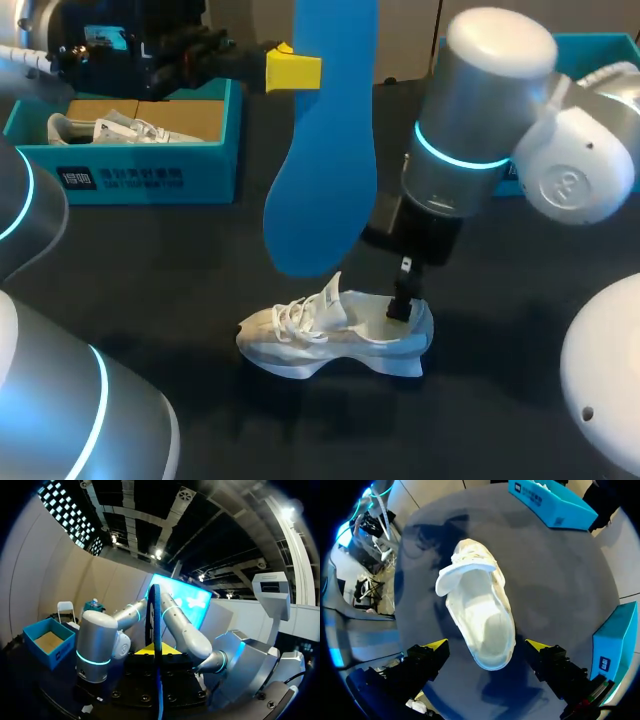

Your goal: Take the shoe out of the shoebox, open the shoe tongue, remove and reinsert the insole, then place the shoe into the shoebox

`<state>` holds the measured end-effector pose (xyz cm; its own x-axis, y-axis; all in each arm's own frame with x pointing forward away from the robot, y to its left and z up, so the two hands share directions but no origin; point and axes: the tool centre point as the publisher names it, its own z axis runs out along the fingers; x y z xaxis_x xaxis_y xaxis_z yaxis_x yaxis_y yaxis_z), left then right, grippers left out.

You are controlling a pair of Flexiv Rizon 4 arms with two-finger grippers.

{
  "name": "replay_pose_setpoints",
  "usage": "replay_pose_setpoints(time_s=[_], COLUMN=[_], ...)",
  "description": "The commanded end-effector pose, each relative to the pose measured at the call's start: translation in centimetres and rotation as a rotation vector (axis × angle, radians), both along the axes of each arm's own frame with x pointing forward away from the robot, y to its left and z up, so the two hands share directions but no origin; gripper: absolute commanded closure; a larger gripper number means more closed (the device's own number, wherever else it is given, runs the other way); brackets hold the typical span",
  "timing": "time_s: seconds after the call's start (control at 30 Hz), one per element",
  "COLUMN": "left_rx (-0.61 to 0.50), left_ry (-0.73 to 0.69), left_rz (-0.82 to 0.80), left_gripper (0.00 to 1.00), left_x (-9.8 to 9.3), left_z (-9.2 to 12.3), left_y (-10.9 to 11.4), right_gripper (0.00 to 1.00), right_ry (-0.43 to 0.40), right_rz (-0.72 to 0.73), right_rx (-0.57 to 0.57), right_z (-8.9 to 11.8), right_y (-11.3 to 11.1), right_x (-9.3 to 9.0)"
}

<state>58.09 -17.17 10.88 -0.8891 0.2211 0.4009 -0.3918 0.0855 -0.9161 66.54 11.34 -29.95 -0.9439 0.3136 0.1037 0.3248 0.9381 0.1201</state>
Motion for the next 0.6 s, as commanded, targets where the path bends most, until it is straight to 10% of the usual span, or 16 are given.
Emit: replay_pose_setpoints(time_s=[0.03, 0.6], left_rx=[0.003, 0.003], left_ry=[0.0, 0.0], left_rz=[0.001, 0.001], left_gripper=[1.0, 1.0], left_x=[0.0, 0.0], left_z=[0.1, 0.1], left_y=[-0.1, -0.1], right_gripper=[0.0, 0.0], right_ry=[0.013, -0.024], right_rz=[0.01, 0.048], right_rx=[-0.041, -0.083], right_z=[0.1, 1.0], right_y=[0.6, 2.7], right_x=[0.3, 2.7])
